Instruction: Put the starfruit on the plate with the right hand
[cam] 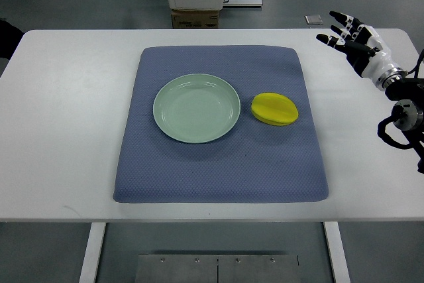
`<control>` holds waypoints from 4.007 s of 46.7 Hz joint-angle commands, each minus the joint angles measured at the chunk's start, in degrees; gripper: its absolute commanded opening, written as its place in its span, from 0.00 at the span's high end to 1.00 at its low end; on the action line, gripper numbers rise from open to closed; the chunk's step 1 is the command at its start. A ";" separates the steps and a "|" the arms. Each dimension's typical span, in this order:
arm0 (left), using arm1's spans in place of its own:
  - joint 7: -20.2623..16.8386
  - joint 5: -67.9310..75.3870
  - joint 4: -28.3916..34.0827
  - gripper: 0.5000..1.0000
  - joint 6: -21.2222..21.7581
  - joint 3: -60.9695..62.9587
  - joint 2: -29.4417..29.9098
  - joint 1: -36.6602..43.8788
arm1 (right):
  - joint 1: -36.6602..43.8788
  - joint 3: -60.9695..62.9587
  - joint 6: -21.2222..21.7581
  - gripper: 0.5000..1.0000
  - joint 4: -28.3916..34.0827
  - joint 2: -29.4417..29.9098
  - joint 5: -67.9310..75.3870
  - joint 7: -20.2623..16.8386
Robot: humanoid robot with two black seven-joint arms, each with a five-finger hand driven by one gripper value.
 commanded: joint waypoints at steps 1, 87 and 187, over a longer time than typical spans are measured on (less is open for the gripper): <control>0.00 0.00 0.00 0.00 0.01 0.07 0.00 0.00 | -0.08 -0.08 0.56 0.00 -0.01 0.01 0.00 0.32; 0.00 0.00 0.00 0.00 0.01 -0.02 0.00 0.00 | 17.05 -47.80 -6.73 0.00 5.71 -1.84 -23.38 12.80; 0.00 0.00 0.00 0.00 0.01 0.07 0.00 0.00 | 14.86 -51.58 -12.45 0.26 8.69 -1.31 -28.13 8.84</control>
